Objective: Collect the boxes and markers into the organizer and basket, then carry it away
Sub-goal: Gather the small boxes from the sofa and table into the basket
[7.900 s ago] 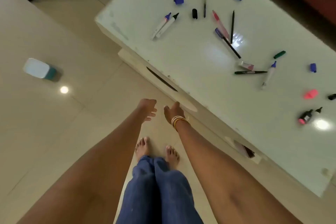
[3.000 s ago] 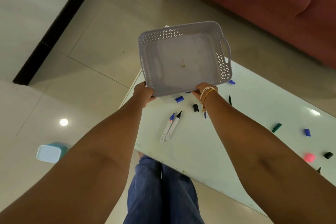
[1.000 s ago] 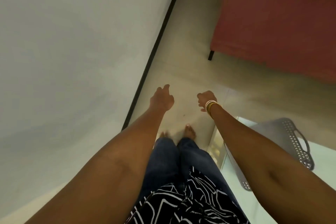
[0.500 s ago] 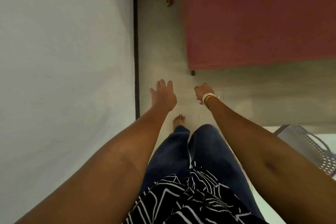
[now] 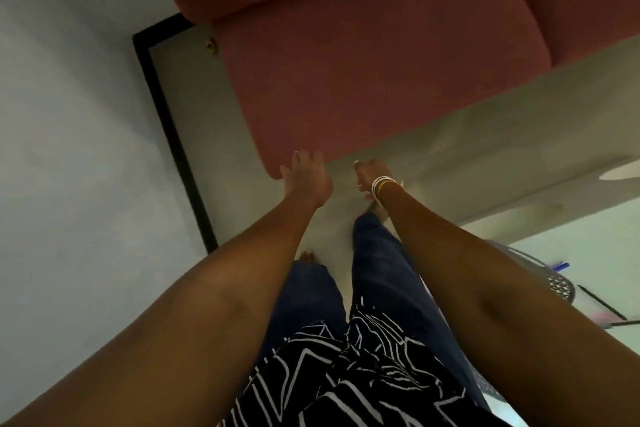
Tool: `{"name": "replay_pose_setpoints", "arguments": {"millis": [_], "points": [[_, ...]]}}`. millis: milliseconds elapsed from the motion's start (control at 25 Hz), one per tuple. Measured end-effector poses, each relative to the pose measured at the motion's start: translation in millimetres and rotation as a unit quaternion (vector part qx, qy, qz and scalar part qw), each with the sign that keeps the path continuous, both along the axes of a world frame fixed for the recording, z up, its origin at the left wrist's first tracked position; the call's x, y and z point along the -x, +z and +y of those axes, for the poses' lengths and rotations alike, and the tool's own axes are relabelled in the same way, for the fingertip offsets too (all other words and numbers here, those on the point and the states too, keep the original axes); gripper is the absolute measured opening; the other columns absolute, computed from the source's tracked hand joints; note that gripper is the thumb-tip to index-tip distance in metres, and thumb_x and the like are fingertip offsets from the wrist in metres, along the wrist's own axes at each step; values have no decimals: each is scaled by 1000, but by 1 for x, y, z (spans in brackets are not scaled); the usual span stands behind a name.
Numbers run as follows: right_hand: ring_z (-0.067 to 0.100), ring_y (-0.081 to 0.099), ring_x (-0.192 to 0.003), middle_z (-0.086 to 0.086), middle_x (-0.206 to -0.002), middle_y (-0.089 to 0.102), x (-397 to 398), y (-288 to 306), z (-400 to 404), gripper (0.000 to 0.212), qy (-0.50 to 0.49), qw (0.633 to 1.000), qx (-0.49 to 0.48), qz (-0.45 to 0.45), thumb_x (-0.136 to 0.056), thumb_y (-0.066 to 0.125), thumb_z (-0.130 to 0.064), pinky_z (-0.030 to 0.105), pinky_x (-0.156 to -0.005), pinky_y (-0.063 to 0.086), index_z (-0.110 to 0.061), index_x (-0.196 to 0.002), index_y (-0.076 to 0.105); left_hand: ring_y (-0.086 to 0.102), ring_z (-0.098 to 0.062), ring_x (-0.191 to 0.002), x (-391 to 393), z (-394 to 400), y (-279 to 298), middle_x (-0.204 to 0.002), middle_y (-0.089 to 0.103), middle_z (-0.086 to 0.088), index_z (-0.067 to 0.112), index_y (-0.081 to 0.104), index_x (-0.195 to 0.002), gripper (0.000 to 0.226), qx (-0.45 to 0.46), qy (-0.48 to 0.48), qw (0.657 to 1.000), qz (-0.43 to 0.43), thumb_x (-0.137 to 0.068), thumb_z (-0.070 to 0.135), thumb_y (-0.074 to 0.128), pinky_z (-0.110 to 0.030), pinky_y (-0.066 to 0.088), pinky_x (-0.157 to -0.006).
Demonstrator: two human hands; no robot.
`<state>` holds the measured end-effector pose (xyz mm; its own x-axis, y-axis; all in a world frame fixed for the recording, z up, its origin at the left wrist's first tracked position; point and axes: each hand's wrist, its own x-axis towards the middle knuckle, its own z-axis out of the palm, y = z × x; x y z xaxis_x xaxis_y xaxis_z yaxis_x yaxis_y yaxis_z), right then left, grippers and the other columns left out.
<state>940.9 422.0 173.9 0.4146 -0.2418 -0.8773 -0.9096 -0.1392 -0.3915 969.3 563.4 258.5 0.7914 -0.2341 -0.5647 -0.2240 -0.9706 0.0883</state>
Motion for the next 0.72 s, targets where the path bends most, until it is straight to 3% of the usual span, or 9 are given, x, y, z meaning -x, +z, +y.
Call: {"name": "replay_pose_setpoints", "arguments": {"millis": [280,400,600,720], "points": [[40,56,-121,23,-130,58,-53,51,-140,49,-69,997,1,-19,-98,43,-33,50,-105,45,2,-131,50,39,-29,-131,-78,-163,14,-140,41,-14,14,38,-139,48,32,-85,996,-1,-94,28,49,-53,32,-105],[41,58,-118,23,-129,60,-77,47,-194,61,-115,993,14,-26,-88,43,-45,52,-103,46,0,-127,54,38,-29,-132,-113,-220,18,-141,40,-13,15,38,-139,48,26,-115,993,5,-94,28,49,-52,33,-104],[41,60,-116,21,-126,63,-117,-10,-279,83,-182,983,26,-4,-66,39,-60,54,-101,47,-6,-127,56,36,-30,-134,-170,-300,1,-144,37,-13,15,34,-142,51,4,-130,990,52,-95,28,48,-50,31,-105],[42,58,-119,24,-129,60,-153,18,-315,70,-200,979,30,-3,-83,43,-53,50,-103,45,-2,-128,56,38,-30,-133,-205,-342,-11,-144,36,-13,16,34,-143,52,-8,-123,989,84,-94,26,48,-48,32,-105]]}}
